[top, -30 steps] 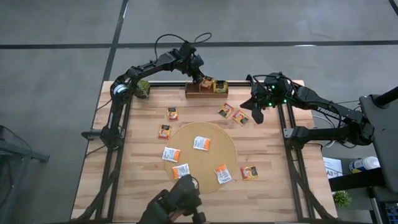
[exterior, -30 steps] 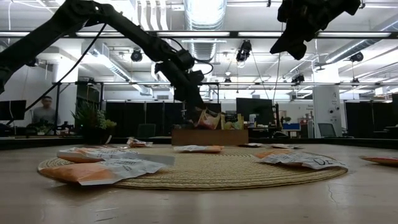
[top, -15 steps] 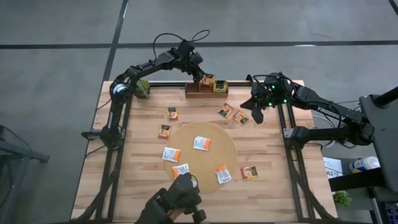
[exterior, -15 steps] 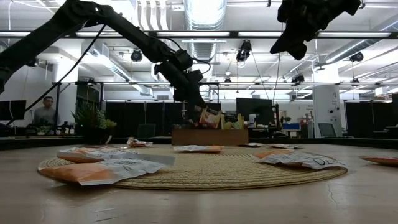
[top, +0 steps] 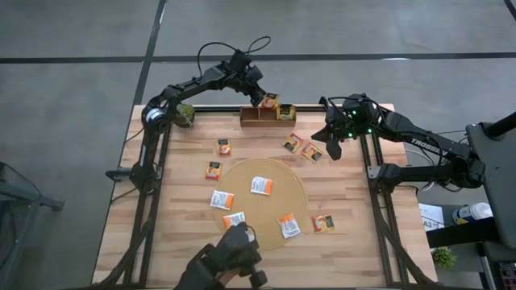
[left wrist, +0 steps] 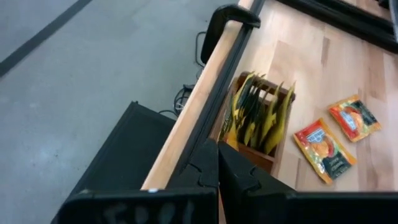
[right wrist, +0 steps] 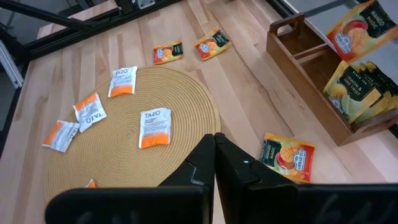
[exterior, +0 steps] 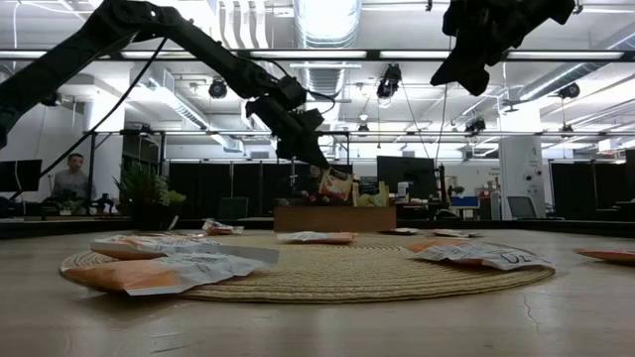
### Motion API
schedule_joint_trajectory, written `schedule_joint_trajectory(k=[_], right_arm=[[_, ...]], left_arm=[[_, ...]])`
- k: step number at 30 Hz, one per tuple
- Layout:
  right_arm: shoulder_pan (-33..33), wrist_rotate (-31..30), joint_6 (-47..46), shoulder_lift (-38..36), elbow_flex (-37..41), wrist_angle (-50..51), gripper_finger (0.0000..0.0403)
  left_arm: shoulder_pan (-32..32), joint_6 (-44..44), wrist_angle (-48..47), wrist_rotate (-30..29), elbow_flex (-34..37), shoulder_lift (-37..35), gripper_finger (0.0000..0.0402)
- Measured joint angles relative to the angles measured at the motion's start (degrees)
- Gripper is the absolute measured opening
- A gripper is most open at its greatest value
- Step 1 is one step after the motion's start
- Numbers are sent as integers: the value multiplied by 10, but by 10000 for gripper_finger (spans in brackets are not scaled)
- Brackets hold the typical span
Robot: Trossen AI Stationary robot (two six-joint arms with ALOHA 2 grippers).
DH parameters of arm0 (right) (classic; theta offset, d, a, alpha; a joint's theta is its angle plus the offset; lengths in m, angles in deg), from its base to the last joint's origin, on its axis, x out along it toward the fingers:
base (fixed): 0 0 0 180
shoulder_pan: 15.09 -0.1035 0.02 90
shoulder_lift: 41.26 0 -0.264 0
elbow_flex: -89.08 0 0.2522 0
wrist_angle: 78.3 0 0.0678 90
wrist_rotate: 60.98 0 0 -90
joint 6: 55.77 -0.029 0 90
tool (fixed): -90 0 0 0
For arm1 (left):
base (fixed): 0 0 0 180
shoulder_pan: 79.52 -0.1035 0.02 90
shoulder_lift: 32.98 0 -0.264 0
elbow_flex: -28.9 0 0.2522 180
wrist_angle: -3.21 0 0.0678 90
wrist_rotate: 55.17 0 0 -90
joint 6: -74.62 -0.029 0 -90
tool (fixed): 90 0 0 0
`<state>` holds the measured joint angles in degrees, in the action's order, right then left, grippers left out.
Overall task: Pick & Place Tea
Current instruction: Put the red tea bag into the middle section of the wooden organizer
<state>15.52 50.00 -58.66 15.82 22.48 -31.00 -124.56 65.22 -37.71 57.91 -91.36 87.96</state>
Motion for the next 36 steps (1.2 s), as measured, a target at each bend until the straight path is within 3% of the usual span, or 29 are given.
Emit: schedule_joint_trajectory(k=[4,9,19,28,36], right_arm=[[0,0,-2,0,0,-4,9],[0,-1,-8,0,0,-38,9],[0,-1,-36,0,0,-67,9],[0,-1,-38,0,0,-68,9],[0,-1,-36,0,0,-69,9]], left_arm=[[0,-11,-5,-2,6,-23,0],[0,-10,7,-8,66,-75,0],[1,83,254,-35,272,-184,0],[1,122,386,-30,356,-183,0],[1,124,425,-30,365,-162,0]])
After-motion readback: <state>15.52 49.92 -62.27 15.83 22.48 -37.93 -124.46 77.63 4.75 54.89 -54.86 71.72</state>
